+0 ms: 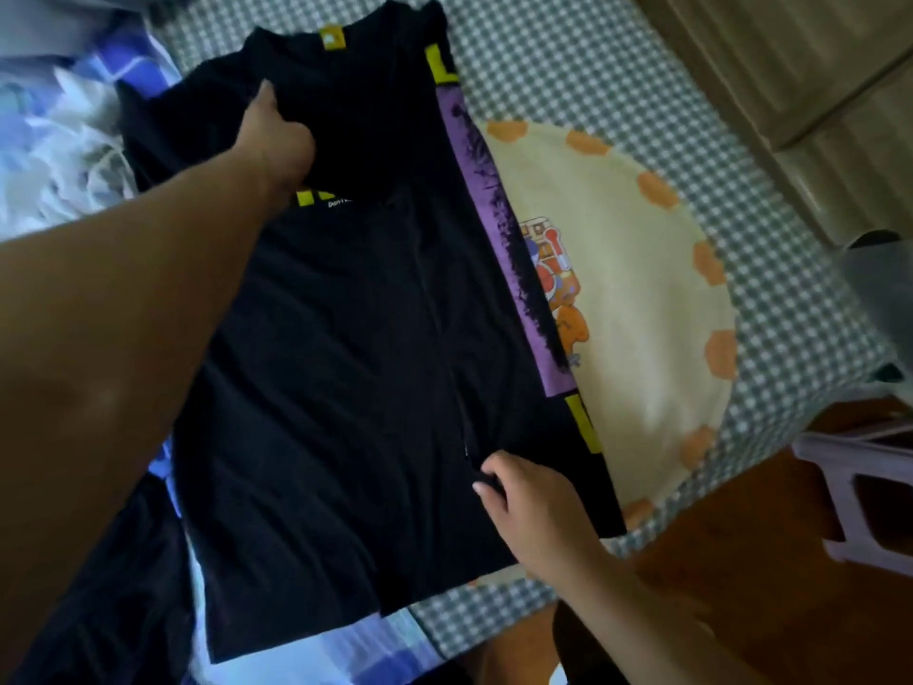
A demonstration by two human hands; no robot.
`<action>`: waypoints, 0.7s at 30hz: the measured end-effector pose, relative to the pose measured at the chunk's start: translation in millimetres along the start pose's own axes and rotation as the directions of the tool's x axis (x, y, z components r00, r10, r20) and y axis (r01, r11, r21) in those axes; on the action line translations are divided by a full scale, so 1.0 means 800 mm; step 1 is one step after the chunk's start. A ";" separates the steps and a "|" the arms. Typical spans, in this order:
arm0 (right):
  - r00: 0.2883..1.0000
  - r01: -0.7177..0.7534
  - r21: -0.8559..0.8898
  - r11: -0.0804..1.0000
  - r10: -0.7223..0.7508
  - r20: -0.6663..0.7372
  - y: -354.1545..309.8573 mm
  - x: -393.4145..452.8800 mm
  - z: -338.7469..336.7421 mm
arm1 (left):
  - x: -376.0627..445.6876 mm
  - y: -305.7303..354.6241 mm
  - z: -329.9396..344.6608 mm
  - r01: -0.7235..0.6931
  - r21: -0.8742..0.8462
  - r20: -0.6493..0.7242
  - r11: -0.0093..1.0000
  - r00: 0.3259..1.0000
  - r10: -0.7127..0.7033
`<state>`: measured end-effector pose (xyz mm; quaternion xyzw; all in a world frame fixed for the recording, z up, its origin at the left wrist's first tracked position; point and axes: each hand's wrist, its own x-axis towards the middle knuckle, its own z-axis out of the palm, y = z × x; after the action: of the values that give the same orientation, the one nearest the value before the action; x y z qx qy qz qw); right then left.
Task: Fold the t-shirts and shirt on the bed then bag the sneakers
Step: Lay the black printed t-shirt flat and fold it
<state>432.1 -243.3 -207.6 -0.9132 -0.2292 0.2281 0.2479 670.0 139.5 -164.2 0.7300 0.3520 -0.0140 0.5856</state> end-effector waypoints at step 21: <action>0.967 -0.256 0.018 0.967 0.256 0.020 0.000 0.016 -0.069 | -0.259 -0.139 0.071 -0.176 0.402 -0.159 0.898 0.953 0.258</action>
<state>471.6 -255.7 -168.4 -0.9304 -0.1093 0.2687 0.2240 477.3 -5.1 -186.3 0.8625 0.3178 0.0595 0.3892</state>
